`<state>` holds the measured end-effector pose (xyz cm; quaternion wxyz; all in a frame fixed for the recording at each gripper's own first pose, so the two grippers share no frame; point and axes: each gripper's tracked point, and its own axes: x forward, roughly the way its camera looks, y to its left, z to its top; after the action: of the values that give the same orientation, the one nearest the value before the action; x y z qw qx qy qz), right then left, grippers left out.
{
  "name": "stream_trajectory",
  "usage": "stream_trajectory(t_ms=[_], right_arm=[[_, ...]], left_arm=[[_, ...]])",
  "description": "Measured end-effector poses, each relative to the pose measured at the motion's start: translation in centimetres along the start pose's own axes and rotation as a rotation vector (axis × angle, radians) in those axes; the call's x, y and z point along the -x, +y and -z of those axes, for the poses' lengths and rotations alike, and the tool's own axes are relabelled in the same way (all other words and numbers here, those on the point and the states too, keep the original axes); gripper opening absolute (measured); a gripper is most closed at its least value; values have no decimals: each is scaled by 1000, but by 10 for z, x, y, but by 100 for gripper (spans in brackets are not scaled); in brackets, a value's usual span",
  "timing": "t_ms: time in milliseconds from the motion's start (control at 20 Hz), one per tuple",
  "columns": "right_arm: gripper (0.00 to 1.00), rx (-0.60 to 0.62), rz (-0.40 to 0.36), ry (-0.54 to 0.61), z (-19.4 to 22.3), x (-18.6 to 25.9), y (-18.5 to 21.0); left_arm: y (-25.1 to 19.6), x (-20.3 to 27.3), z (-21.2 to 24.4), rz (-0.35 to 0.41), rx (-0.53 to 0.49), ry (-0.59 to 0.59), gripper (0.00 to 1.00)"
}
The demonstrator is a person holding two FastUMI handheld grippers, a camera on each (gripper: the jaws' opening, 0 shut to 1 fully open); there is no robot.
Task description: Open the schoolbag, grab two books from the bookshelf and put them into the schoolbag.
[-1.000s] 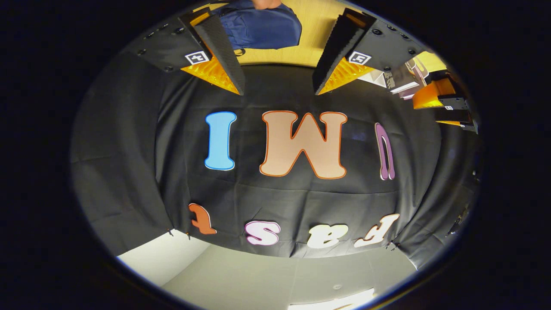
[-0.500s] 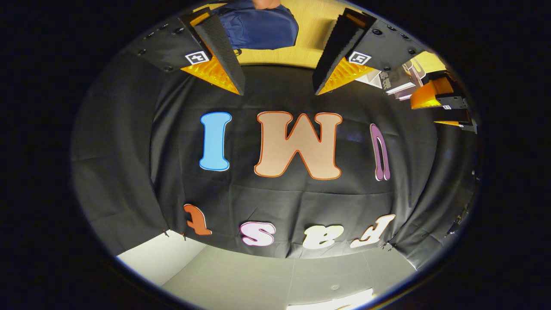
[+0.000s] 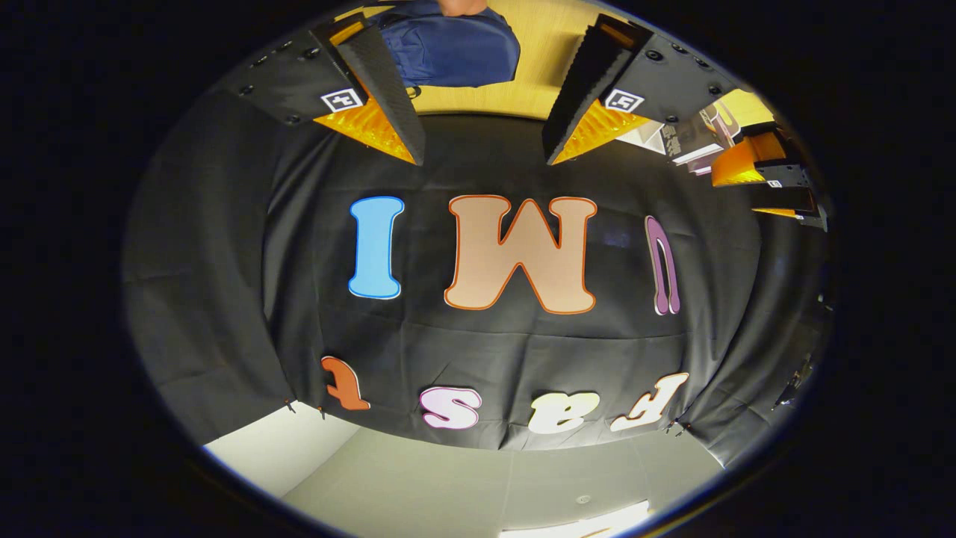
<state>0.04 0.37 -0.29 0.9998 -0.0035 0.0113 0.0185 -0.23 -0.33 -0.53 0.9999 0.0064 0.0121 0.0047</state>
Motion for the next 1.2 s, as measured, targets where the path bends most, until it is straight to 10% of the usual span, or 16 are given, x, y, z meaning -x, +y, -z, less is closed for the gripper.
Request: stream_trajectory(t_ms=[650,1200], right_arm=[[100,303,-100,149,104,-10,-21],[84,964,-421,412,291,8,-13]], left_arm=[[8,2,0,-28,-19,3,97],[39,14,5,-126,0,15,96]])
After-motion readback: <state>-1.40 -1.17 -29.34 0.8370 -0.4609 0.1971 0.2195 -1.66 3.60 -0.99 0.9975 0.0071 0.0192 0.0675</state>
